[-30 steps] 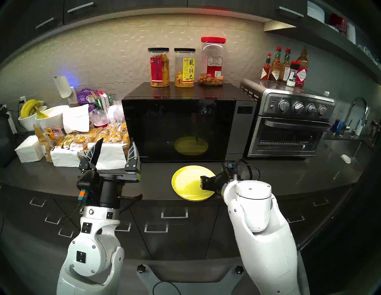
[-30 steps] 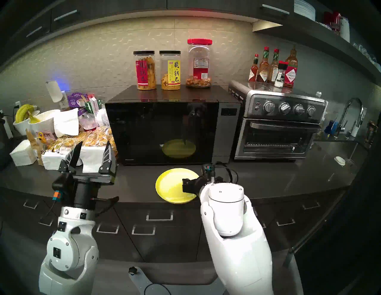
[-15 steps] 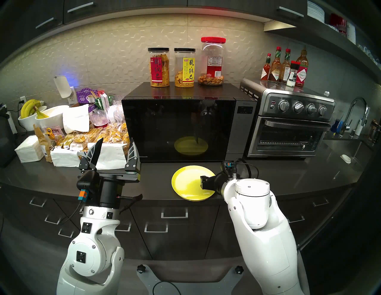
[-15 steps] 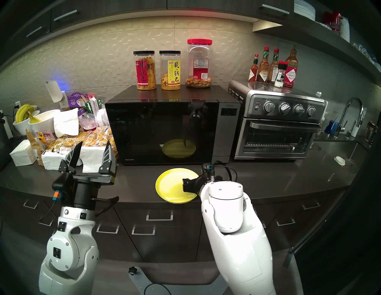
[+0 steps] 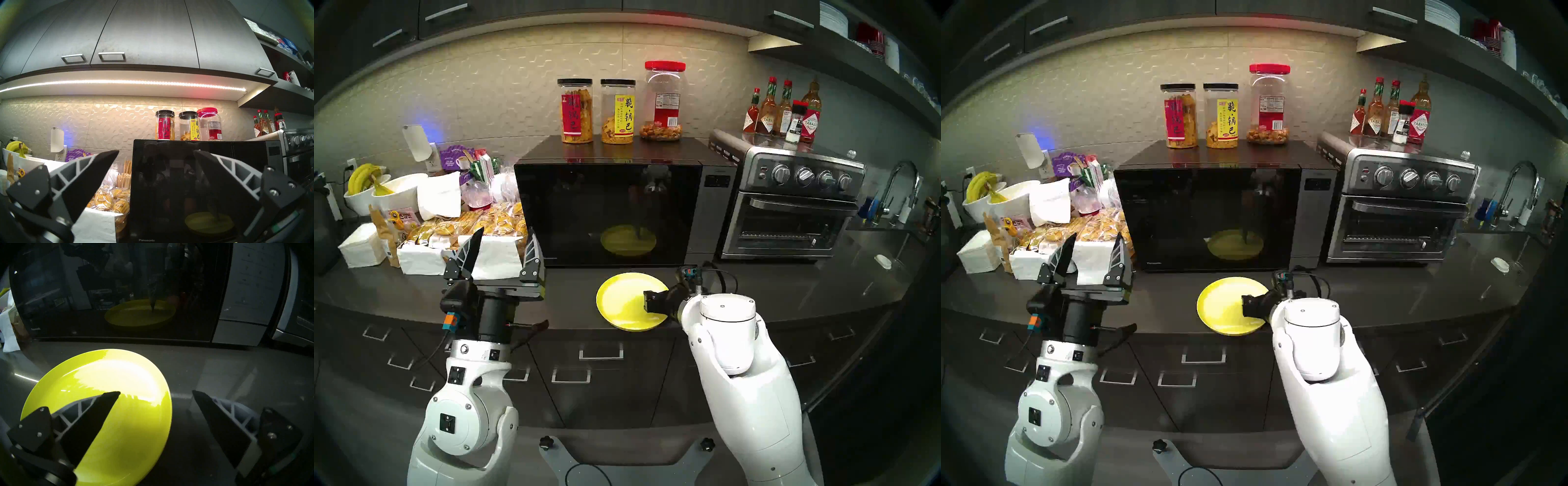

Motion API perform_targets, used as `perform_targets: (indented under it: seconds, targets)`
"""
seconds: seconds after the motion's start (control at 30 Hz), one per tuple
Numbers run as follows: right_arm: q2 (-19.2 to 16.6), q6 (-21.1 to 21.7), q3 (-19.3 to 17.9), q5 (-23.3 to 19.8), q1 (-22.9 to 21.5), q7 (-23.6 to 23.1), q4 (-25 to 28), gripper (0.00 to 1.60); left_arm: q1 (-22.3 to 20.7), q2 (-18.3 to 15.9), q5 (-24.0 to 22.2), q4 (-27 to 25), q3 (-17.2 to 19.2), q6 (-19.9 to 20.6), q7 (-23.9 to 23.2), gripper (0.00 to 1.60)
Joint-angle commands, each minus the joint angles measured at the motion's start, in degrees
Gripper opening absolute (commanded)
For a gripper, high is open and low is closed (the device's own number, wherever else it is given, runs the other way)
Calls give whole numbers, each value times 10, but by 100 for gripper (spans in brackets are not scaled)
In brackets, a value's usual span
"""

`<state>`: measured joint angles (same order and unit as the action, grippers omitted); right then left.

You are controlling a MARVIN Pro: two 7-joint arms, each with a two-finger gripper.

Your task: Open the microwave, put the plate inside, and close the door

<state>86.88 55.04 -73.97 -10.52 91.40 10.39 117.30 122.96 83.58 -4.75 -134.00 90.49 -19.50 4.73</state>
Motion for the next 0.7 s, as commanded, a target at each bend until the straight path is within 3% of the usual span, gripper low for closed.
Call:
perform_targets:
  seconds: [0.0, 0.2, 0.3, 0.67]
  targets:
    - [-5, 0, -5, -15, 5, -7, 41, 132, 1, 1, 1, -11, 1, -1, 1, 160]
    - [-12, 0, -5, -23, 8, -6, 49, 125, 1, 1, 1, -11, 1, -1, 1, 160]
    - [-15, 0, -4, -28, 9, -4, 49, 113, 1, 1, 1, -11, 1, -1, 1, 160]
    - [-29, 0, 4, -44, 6, 9, 45, 124, 1, 1, 1, -11, 1, -1, 1, 160]
